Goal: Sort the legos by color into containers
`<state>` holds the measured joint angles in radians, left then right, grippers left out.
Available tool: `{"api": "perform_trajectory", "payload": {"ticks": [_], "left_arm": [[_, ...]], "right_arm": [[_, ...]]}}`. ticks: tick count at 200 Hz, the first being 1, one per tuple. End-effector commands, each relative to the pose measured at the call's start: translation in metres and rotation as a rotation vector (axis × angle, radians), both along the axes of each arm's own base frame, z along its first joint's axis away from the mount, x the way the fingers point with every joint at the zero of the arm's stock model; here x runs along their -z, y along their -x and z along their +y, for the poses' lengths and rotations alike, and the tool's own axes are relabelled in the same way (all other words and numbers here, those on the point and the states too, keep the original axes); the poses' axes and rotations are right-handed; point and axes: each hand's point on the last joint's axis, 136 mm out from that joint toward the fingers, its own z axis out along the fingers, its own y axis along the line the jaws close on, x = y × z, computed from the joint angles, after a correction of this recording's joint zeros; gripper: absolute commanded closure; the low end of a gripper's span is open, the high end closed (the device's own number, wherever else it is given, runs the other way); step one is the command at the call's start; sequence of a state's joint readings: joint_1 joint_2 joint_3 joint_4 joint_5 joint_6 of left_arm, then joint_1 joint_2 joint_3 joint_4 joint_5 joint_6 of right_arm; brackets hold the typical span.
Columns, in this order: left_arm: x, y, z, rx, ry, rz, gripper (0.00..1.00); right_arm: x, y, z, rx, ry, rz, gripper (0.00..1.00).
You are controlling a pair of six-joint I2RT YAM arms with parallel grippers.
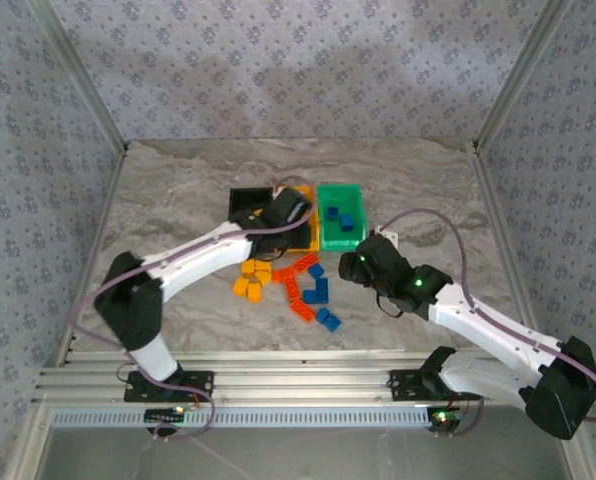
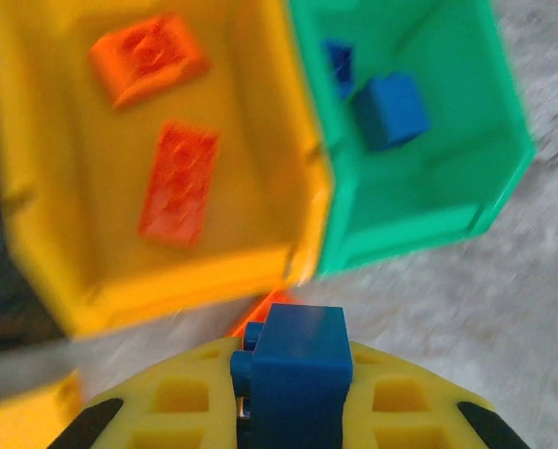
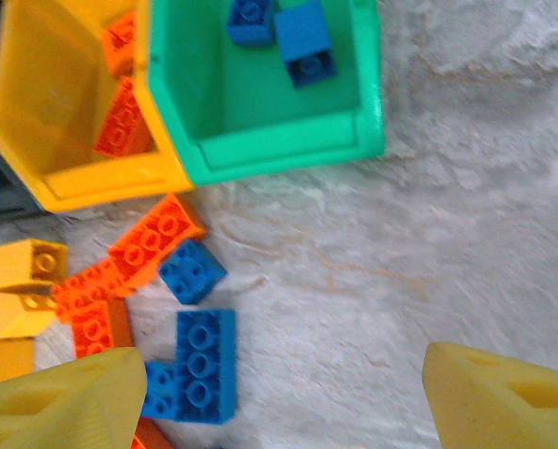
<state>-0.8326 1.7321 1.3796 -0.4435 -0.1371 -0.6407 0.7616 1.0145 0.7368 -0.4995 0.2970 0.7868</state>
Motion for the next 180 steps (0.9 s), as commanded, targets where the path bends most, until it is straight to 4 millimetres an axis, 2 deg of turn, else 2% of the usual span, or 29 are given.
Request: {"api": "perform_trajectory", "payload": {"ticks": [1, 33, 54, 59, 62, 79, 100, 116, 147, 180], "left_arm": [[-0.016, -0.022, -0.035, 0.074, 0.02, -0.044, 0.91], [-0.015, -0.051, -0.073, 0.098, 0.035, -0.046, 0.9], [-0.005, -0.064, -0.087, 0.103, 0.015, -0.027, 0.89], [0.004, -0.066, -0.089, 0.104, 0.003, -0.013, 0.89], [-0.001, -0.069, -0.091, 0.102, 0.01, -0.02, 0.89], [0.009, -0.077, -0.096, 0.098, -0.003, -0.004, 0.88], [0.017, -0.082, -0.1, 0.094, -0.008, 0.008, 0.79], [0.02, -0.085, -0.101, 0.091, -0.003, 0.016, 0.67], [0.004, -0.085, -0.107, 0.101, 0.027, 0.007, 0.49], [-0.037, -0.073, -0.11, 0.125, 0.095, -0.043, 0.34]], "right_arm": [[0.006, 0.01, -0.02, 0.065, 0.02, 0.022, 0.2], [0.005, 0.017, -0.028, 0.082, 0.012, 0.016, 0.2], [0.009, 0.023, -0.034, 0.088, 0.026, 0.034, 0.2], [0.009, 0.024, -0.035, 0.086, 0.026, 0.035, 0.2], [0.009, 0.024, -0.035, 0.087, 0.025, 0.034, 0.2], [0.008, 0.024, -0.034, 0.079, 0.017, 0.034, 0.2], [0.006, 0.023, -0.03, 0.066, 0.006, 0.026, 0.19], [0.006, 0.023, -0.027, 0.054, -0.002, 0.029, 0.19], [0.008, 0.025, -0.023, 0.029, -0.012, 0.042, 0.17], [0.013, 0.026, -0.011, -0.016, -0.035, 0.059, 0.17]]}}
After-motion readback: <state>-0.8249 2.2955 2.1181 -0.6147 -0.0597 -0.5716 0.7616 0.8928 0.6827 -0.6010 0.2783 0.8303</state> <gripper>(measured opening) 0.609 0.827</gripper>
